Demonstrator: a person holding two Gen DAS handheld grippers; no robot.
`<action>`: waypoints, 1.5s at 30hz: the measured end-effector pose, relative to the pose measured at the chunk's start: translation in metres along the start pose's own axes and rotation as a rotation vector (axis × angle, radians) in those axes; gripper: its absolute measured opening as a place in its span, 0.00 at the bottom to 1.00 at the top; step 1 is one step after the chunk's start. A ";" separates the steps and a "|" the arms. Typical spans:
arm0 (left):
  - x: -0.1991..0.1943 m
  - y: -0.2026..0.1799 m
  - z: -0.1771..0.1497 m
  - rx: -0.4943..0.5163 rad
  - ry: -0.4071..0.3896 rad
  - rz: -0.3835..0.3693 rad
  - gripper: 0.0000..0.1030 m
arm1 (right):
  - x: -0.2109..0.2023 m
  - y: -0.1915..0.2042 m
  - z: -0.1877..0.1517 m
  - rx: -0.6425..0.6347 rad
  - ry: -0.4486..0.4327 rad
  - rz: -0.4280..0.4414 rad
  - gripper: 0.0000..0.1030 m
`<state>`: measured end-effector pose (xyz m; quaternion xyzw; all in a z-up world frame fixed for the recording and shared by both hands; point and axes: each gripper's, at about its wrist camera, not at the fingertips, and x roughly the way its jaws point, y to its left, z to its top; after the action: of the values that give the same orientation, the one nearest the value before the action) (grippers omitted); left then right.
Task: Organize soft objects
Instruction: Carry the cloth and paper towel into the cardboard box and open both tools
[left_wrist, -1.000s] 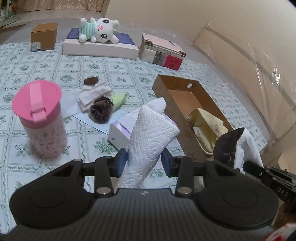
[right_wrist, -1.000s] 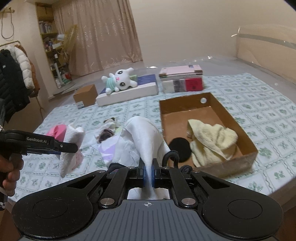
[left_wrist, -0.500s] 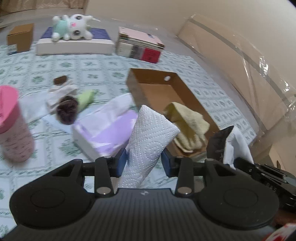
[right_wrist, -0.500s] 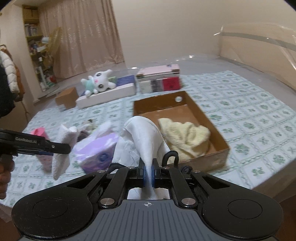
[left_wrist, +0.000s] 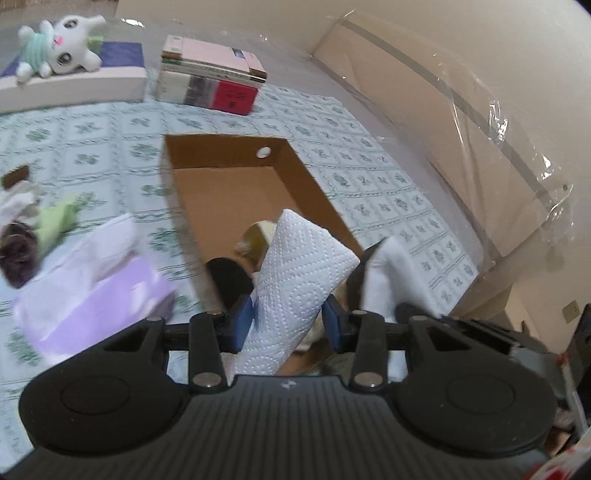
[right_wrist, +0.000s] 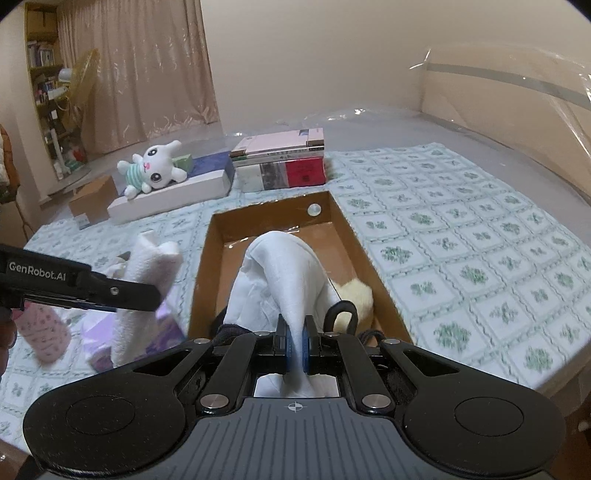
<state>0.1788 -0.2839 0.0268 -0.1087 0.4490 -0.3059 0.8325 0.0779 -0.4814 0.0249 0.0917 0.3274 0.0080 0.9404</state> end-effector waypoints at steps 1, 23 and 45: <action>0.006 0.000 0.002 -0.017 0.006 -0.017 0.36 | 0.007 -0.001 0.002 -0.006 0.004 0.001 0.06; 0.068 0.027 0.016 -0.021 0.004 0.056 0.68 | 0.125 -0.019 0.003 -0.117 0.161 -0.008 0.06; -0.080 0.022 -0.052 0.139 -0.211 0.206 0.73 | 0.014 0.016 -0.012 -0.041 -0.023 -0.014 0.58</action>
<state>0.1129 -0.2135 0.0419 -0.0360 0.3456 -0.2361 0.9075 0.0821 -0.4627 0.0104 0.0700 0.3169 0.0071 0.9459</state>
